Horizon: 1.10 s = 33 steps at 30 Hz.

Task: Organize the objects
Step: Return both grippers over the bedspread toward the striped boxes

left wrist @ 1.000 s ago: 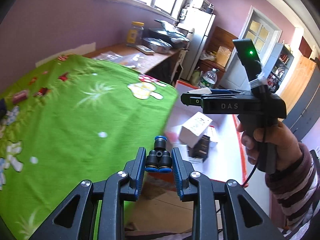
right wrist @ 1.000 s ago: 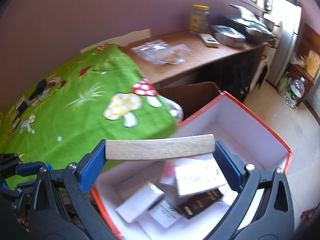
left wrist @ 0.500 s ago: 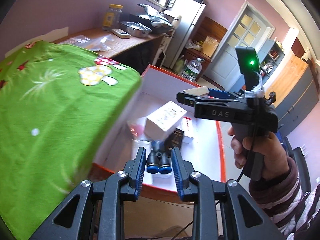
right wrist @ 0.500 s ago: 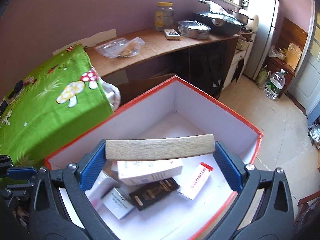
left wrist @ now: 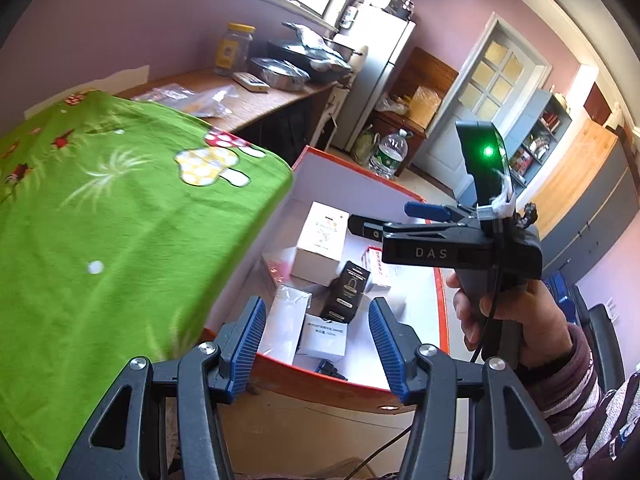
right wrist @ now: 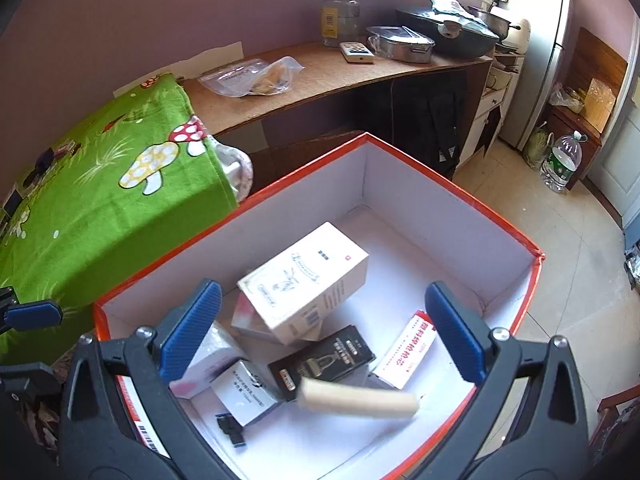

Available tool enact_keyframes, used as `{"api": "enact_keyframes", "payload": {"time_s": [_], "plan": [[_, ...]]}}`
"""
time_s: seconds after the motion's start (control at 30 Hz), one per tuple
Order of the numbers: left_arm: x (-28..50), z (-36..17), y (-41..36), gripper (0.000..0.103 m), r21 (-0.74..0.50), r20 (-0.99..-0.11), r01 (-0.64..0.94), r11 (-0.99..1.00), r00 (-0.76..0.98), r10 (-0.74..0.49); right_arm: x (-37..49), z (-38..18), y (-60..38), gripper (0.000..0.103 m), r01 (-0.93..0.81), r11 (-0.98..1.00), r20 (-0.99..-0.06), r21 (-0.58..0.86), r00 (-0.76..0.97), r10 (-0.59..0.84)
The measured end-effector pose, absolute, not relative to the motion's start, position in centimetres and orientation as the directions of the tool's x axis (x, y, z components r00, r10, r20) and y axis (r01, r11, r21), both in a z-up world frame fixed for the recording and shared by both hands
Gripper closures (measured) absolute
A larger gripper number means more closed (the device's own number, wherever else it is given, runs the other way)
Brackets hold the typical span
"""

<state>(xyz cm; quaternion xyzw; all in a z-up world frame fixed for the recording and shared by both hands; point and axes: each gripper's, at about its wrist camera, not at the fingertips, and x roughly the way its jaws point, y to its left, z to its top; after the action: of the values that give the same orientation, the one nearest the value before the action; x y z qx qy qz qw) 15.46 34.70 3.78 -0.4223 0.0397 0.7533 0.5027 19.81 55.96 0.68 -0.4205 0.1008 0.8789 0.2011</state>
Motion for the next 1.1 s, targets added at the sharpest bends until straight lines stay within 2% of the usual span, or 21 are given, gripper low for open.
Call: {"api": "enact_keyframes", "payload": {"time_s": [0.47,0.83,1.1], "plan": [[12.6,6.0,24.7,0.045,-0.317,-0.654,-0.693,-0.648,-0.335,0.678,16.1,3.1,49.7,0.000,-0.326,-0.945,-0.775,0.002,-0.598,0.205],[8.5,5.0,12.6,0.045,-0.362,-0.654,-0.476,-0.802,-0.483,0.582,10.4,3.3,42.3,0.000,-0.169,-0.986,-0.786,-0.009,-0.608,0.111],[5.4,4.2,5.6,0.044,-0.362,-0.684,-0.315,-0.877,-0.549,0.480,7.0,2.8,38.3,0.000,-0.068,-0.998,-0.793,-0.002,-0.607,0.043]]}}
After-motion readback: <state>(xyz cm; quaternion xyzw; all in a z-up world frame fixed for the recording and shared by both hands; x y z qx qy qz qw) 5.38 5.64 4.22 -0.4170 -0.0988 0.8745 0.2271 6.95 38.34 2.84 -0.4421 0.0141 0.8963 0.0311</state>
